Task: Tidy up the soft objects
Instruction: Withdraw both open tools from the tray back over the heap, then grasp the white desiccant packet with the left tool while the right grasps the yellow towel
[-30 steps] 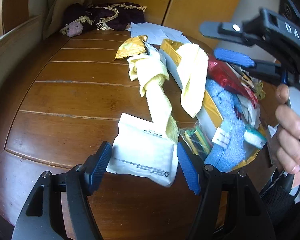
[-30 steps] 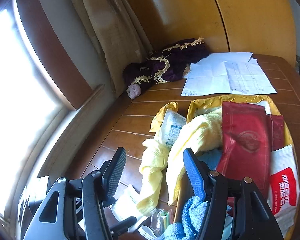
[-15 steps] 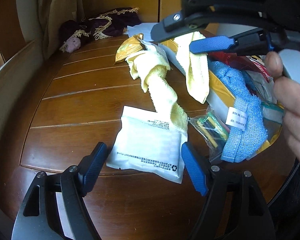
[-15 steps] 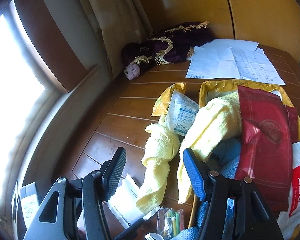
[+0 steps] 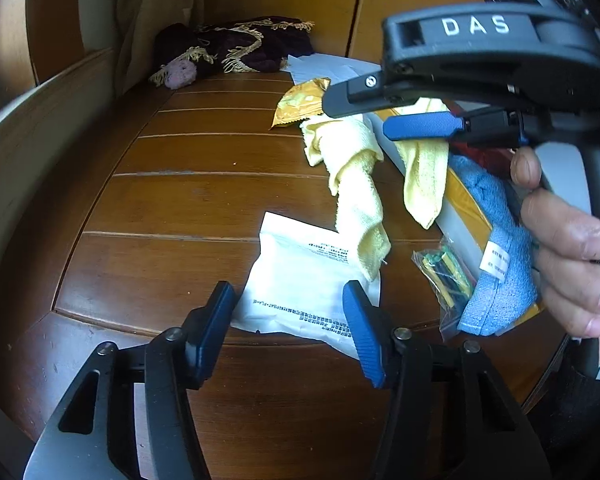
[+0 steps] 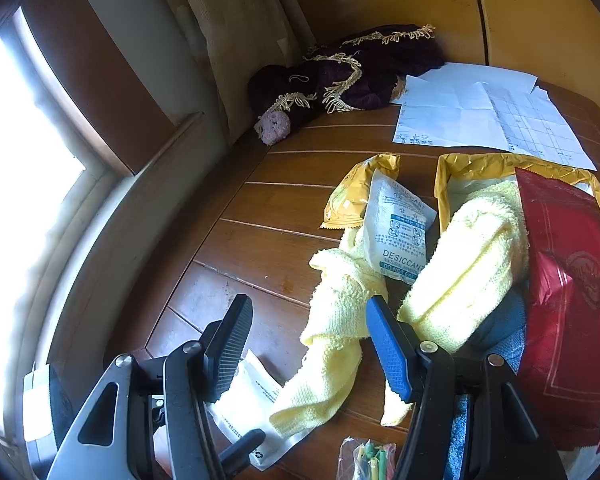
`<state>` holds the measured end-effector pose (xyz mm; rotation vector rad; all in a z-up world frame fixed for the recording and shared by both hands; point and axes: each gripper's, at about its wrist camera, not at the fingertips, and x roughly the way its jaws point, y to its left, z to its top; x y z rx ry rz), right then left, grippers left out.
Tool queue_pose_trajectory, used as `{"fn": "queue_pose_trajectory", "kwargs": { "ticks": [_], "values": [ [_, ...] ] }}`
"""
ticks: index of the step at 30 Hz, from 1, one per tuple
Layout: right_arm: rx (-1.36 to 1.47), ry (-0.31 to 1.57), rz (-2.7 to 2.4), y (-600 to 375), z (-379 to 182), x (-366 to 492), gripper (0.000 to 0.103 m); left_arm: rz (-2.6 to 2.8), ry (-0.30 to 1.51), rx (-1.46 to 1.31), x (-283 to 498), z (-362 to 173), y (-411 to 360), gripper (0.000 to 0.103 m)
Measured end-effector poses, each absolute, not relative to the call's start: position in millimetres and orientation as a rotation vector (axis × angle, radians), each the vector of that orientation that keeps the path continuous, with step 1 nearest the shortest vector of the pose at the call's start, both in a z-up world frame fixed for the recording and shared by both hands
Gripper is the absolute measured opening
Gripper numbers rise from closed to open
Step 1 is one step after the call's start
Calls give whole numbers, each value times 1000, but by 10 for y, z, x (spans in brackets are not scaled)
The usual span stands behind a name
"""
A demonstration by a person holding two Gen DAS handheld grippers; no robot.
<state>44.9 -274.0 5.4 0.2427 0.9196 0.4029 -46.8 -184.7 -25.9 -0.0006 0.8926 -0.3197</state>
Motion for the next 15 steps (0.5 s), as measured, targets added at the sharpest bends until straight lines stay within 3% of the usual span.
{"fn": "queue_pose_trajectory", "kwargs": {
  "ticks": [15],
  "values": [
    [256,925,399,-2758,33,465,62,-311,896,-8,-455,-244,-1825,53]
  ]
}}
